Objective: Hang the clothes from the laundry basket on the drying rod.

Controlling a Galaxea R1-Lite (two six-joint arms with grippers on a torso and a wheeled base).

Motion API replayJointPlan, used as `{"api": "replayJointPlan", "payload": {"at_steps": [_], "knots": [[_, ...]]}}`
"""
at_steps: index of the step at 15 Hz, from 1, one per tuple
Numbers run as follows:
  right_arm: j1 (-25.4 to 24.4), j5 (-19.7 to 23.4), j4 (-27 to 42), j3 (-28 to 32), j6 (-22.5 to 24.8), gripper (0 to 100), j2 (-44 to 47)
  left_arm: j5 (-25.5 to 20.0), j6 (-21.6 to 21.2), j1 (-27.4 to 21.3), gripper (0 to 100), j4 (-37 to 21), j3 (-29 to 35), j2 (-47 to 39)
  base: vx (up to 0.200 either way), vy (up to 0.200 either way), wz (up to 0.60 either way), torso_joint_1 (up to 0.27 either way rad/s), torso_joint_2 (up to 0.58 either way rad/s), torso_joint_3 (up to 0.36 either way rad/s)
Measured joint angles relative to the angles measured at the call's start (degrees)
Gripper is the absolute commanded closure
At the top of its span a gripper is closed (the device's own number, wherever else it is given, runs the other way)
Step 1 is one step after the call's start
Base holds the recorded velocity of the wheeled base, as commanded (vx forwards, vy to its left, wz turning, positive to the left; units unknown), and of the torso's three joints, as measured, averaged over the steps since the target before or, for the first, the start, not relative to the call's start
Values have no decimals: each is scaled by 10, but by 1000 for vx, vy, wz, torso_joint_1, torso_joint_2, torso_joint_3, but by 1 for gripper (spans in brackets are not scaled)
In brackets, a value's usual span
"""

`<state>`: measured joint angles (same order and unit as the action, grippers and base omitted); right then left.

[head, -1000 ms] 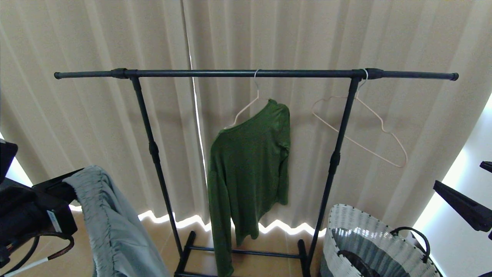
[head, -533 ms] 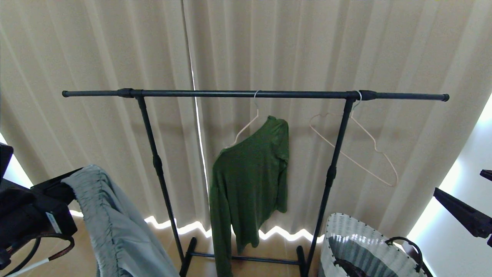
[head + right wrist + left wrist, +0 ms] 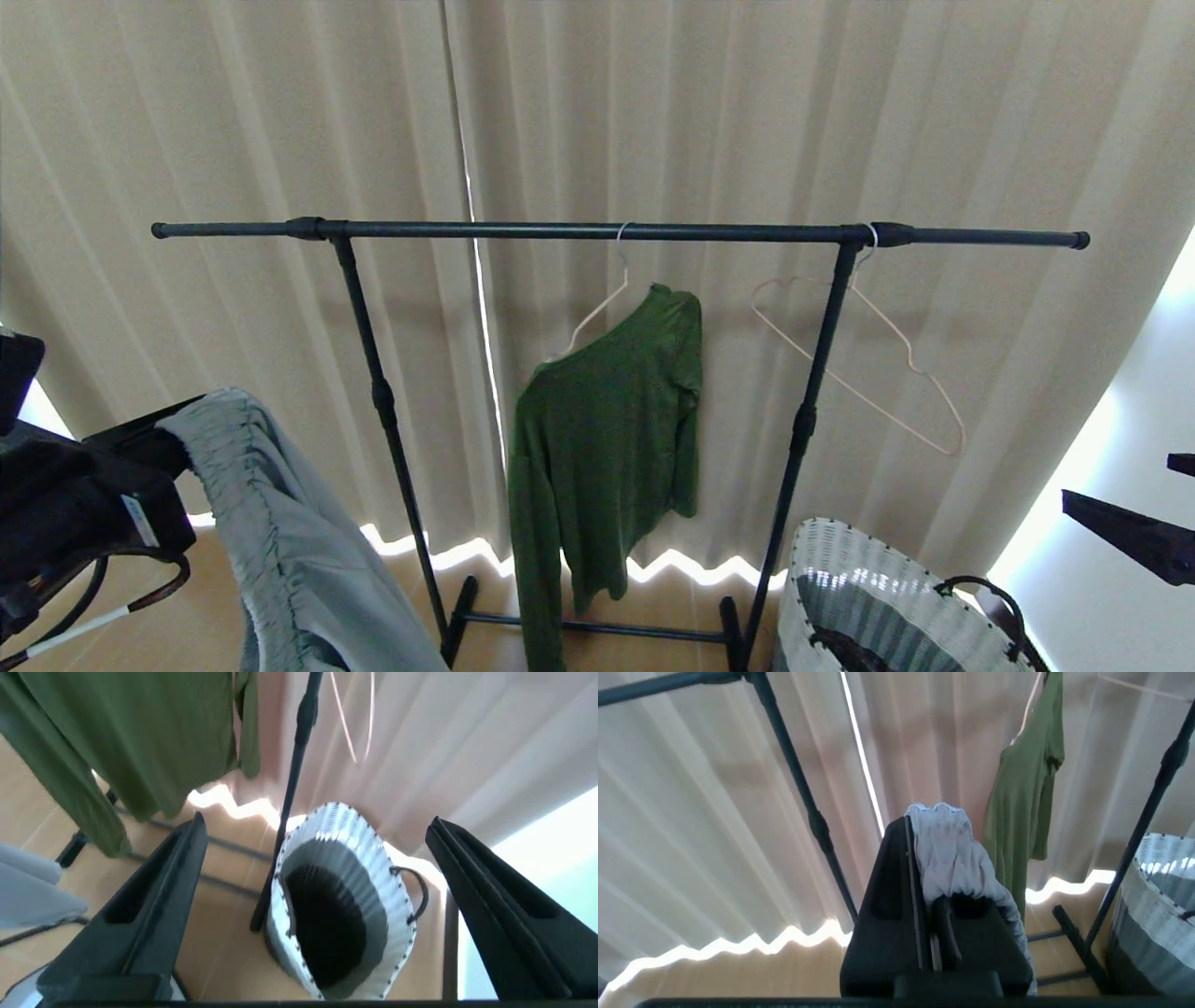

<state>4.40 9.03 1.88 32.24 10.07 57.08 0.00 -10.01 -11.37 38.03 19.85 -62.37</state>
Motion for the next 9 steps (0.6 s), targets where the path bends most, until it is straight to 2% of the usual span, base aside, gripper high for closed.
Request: {"api": "replayJointPlan", "payload": {"at_steps": [8, 9], "knots": [[1, -2, 15, 17, 2, 0, 52, -1, -1, -4, 100, 24, -5, -4, 200, 0, 0, 4, -1, 1], [1, -2, 16, 17, 2, 0, 56, -1, -2, -4, 100, 24, -7, -4, 0, 0, 0, 0, 0, 0]]}}
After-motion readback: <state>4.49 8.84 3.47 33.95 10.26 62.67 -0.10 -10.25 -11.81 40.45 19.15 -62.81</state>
